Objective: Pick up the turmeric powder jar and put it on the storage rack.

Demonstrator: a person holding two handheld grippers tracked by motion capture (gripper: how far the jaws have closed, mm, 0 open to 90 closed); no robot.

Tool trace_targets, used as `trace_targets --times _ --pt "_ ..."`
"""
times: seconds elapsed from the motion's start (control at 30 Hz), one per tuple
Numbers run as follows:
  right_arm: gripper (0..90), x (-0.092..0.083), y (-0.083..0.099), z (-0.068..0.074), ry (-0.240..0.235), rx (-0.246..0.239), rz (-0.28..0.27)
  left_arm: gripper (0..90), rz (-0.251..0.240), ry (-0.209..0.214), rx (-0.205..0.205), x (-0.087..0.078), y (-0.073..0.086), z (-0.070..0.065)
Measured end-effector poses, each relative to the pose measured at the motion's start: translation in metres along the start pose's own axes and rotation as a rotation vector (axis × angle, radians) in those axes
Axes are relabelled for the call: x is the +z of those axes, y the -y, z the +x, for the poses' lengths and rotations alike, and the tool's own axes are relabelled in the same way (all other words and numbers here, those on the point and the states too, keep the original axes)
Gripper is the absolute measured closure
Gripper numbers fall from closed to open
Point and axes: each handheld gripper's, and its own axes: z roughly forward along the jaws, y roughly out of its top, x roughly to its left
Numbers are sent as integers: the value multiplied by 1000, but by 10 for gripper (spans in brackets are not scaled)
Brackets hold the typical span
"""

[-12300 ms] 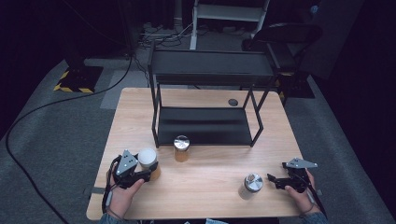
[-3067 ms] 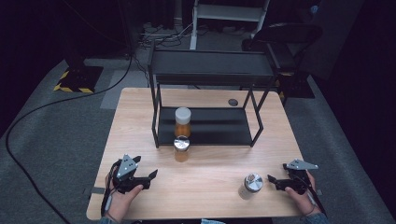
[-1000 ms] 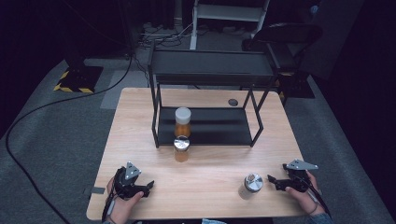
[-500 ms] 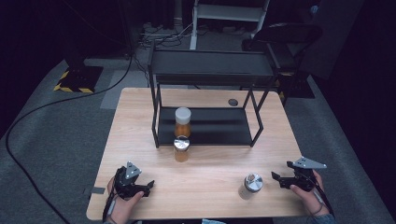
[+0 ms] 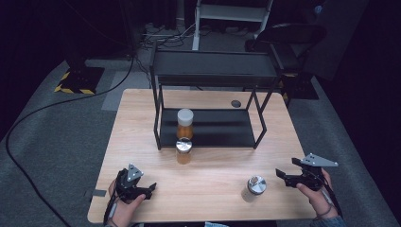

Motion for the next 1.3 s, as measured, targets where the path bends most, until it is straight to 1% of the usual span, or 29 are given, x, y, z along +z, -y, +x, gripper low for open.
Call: trace_targets --times 0.1,0.23,0.53,0.63,0.73,0.9,1.0,1.3 --pt "103 -4 -6 2 -8 0 -15 73 1 0 2 0 0 0" --pt "103 -10 -16 3 -42 19 -37 71 2 1 2 0 0 0" --pt "103 -12 -40 23 -54 -8 -48 71 2 1 2 0 0 0" --pt "103 -12 -45 25 -82 6 -63 71 2 1 2 0 0 0" --pt "103 -13 -52 32 -84 -8 -72 71 2 1 3 0 0 0" --pt "103 -11 -65 44 -111 -20 -78 70 1 0 1 0 0 0" --pt "103 -10 -71 50 -123 -19 -88 69 3 1 3 0 -1 0" --pt "103 0 -87 68 -131 -28 -99 69 1 1 1 0 0 0"
